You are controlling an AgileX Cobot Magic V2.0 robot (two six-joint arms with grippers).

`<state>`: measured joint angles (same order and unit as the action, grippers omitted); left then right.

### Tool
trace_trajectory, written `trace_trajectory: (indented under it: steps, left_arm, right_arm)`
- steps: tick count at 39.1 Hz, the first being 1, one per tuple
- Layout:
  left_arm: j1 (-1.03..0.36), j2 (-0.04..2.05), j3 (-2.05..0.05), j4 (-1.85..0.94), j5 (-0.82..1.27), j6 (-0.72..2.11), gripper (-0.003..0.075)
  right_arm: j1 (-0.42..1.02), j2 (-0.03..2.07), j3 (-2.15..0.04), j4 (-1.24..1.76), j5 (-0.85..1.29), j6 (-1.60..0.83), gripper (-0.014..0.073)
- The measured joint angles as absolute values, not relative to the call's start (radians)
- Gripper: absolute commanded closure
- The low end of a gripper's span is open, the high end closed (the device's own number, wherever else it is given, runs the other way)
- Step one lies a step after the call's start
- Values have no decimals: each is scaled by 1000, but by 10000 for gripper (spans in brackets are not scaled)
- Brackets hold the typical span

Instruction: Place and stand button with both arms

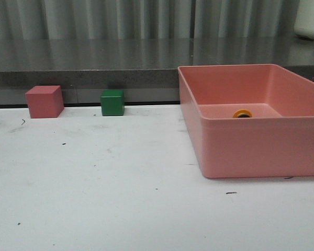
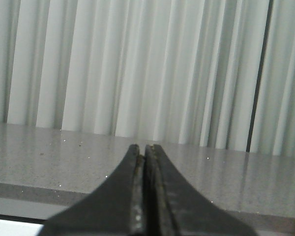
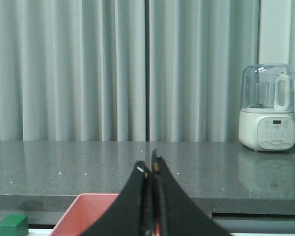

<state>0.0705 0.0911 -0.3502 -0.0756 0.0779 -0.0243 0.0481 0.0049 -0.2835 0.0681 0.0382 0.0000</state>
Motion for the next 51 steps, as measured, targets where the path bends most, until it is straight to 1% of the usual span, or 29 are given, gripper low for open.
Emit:
trace_trajectory:
  steps: [4, 10, 18, 24, 26, 28, 29, 30, 32, 35, 37, 38, 39, 41, 43, 45, 46, 51]
  left_arm:
    - [71, 179, -406, -60, 91, -24, 740]
    - [71, 313, -467, -56, 137, -25, 740]
    - [71, 449, -493, -54, 242, -25, 740]
    - [71, 474, -493, -53, 260, -27, 739]
    - [71, 474, -493, -53, 260, -27, 738]
    - [71, 474, -493, -53, 260, -27, 727]
    - [71, 474, -493, -53, 260, -27, 713]
    - [71, 474, -493, -53, 260, -27, 697]
    - [71, 474, -493, -53, 260, -27, 639]
    - [71, 474, -493, -53, 260, -27, 489]
    - [71, 474, -493, -53, 260, -27, 382]
    - [71, 474, -493, -53, 260, -27, 318]
    - [71, 474, -493, -53, 260, -27, 255]
    - [71, 474, -493, -53, 260, -27, 157]
    - [71, 474, -493, -53, 260, -27, 74]
    - [71, 476, -493, -52, 260, -27, 31]
    - [71, 476, -493, -52, 260, -27, 24]
    - [71, 476, -493, -52, 260, -27, 29]
  right_arm:
    - [48, 77, -374, 116, 147, 0, 658]
    - [48, 240, -498, 157, 275, 0, 652]
    - [48, 403, -558, 163, 308, 0, 652]
    - [48, 469, -558, 163, 313, 0, 649]
    - [48, 476, -558, 163, 313, 0, 638]
    - [48, 478, -558, 163, 313, 0, 608]
    - [48, 478, -558, 163, 313, 0, 591]
    - [48, 478, -558, 163, 313, 0, 550]
    - [48, 478, -558, 163, 311, 0, 476]
    - [48, 478, -558, 164, 311, 0, 298]
    - [48, 478, -558, 164, 311, 0, 195]
    - [48, 478, -558, 164, 311, 0, 154]
    - [48, 478, -558, 164, 311, 0, 92]
    - [48, 478, -558, 164, 311, 0, 24]
    - [48, 480, -558, 164, 311, 0, -22]
    - [48, 480, -558, 164, 311, 0, -45]
    - [48, 482, -558, 164, 309, 0, -48]
    - [48, 500, -558, 167, 307, 0, -50]
